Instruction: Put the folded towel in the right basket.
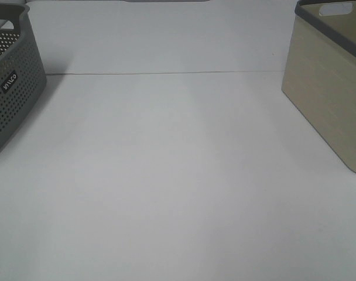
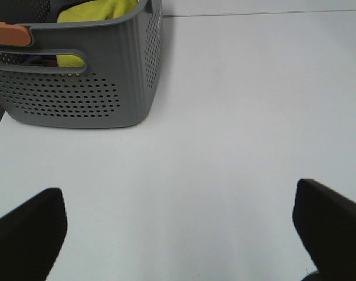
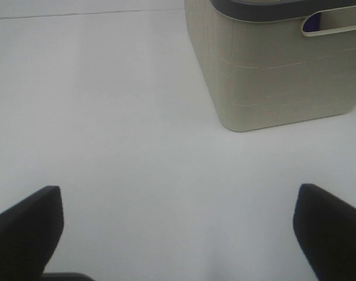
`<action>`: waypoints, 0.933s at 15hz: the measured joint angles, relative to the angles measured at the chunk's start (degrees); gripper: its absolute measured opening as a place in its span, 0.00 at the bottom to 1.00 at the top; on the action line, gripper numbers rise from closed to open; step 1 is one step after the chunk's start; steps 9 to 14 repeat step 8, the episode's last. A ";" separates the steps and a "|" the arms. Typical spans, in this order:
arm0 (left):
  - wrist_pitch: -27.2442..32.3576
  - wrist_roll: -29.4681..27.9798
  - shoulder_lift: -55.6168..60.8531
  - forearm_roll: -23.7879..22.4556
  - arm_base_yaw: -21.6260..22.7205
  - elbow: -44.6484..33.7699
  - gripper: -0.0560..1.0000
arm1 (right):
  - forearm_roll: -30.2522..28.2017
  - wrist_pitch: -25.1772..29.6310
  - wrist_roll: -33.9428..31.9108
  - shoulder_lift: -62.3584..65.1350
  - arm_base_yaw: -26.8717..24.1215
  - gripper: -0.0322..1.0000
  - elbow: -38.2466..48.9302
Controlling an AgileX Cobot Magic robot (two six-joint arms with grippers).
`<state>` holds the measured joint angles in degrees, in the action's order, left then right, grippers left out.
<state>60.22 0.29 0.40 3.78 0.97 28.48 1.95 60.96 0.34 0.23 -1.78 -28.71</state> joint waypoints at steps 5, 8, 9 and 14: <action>0.00 0.00 0.00 0.00 0.00 0.00 0.99 | 0.00 0.00 0.00 0.00 0.00 0.97 0.00; 0.00 0.00 0.00 0.00 0.00 0.00 0.99 | 0.00 0.00 0.00 0.00 0.00 0.97 0.00; 0.00 0.00 0.00 0.00 0.00 0.00 0.99 | 0.00 0.00 0.00 0.00 0.00 0.97 0.00; 0.00 0.00 0.00 0.00 0.00 0.00 0.99 | 0.00 0.00 0.00 0.00 0.00 0.97 0.00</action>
